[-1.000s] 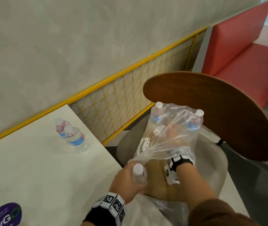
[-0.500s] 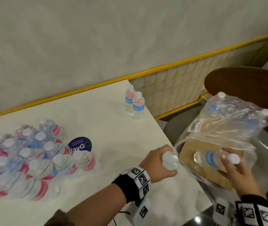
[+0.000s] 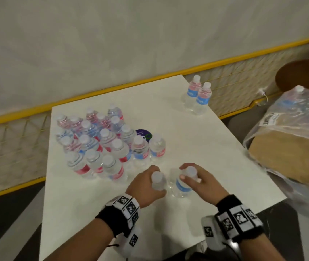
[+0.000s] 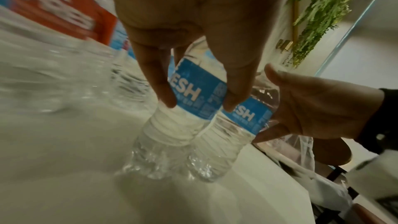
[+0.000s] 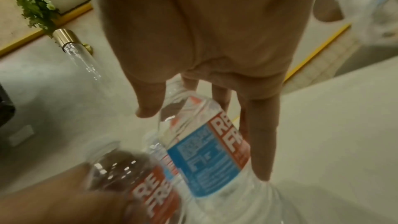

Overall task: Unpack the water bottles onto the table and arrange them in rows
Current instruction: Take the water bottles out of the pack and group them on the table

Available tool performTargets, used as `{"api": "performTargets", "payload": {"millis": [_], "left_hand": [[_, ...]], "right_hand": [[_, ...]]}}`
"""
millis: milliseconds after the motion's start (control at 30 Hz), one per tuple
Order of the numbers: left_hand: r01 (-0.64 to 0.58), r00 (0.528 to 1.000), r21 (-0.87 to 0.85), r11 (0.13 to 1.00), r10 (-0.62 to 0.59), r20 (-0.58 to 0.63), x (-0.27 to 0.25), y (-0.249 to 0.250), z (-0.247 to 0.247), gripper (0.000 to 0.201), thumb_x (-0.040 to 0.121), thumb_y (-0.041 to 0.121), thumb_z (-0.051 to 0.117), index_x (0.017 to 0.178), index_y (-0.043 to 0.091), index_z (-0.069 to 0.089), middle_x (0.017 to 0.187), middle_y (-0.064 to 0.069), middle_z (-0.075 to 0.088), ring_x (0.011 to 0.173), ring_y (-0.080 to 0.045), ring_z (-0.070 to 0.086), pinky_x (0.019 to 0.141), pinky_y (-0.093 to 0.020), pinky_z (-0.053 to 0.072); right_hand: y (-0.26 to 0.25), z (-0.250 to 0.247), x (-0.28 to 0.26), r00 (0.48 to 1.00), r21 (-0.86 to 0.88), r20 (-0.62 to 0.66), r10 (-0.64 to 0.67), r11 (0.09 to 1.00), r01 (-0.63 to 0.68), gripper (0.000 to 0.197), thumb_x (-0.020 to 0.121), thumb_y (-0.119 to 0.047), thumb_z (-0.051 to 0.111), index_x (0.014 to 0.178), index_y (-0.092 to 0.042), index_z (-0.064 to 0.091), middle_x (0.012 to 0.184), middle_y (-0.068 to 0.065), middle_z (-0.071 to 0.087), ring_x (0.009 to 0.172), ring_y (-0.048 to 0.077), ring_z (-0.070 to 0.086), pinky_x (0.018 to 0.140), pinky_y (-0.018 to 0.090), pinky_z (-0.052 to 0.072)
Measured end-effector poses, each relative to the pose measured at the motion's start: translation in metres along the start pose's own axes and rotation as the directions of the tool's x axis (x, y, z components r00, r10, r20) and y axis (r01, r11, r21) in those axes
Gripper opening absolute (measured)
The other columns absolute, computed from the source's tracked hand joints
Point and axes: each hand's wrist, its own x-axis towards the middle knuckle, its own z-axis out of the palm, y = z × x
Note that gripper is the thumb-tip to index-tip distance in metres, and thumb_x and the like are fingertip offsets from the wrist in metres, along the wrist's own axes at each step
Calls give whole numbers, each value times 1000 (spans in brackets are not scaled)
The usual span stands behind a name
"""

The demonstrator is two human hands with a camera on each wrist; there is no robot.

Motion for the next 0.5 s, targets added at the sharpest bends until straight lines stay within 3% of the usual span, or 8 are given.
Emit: {"api": "performTargets", "payload": {"millis": [100,200,333,400,500], "left_hand": [[37,993,-49,998,-42,-106,-21,-25,-14,52,64,34,79,103,33,44,91,14,61,86,-7,60,80,-28,52],[7,970,-100,995,-31,-240,-42,-51,-20,57,65,36,80,110,33,46,102,14,58,94,-5,57,83,-22,46],[-38,880,-147,988,-36,-473,-58,-80,-26,60,66,24,83,114,26,47,111,5,51,99,-7,53,91,-27,45],[-10,809,-166,986,-89,-581,-60,-98,-29,65,64,17,85,117,19,46,113,2,42,99,-7,49,94,-34,47],[99,730,-236,967,-232,-643,-57,-126,-34,95,58,14,89,136,13,33,131,-2,29,116,-20,44,96,-41,48]], "right_hand": [[-16,45,2,997,70,72,40,997,-45,25,84,-41,66,106,-47,56,115,-17,58,109,10,55,90,29,47],[-27,66,2,957,199,208,202,949,-243,40,83,-40,67,118,-48,49,119,-13,52,112,14,54,85,34,51],[-26,70,4,874,265,334,353,855,-446,76,63,-58,71,131,-47,39,134,-3,46,122,26,48,89,41,52],[-21,70,5,819,369,440,369,757,-540,82,58,-57,72,132,-42,41,139,2,41,116,36,55,94,47,51],[-13,75,8,790,612,498,358,500,-613,68,73,-47,73,133,-32,44,149,16,24,110,43,60,94,47,51]]}}
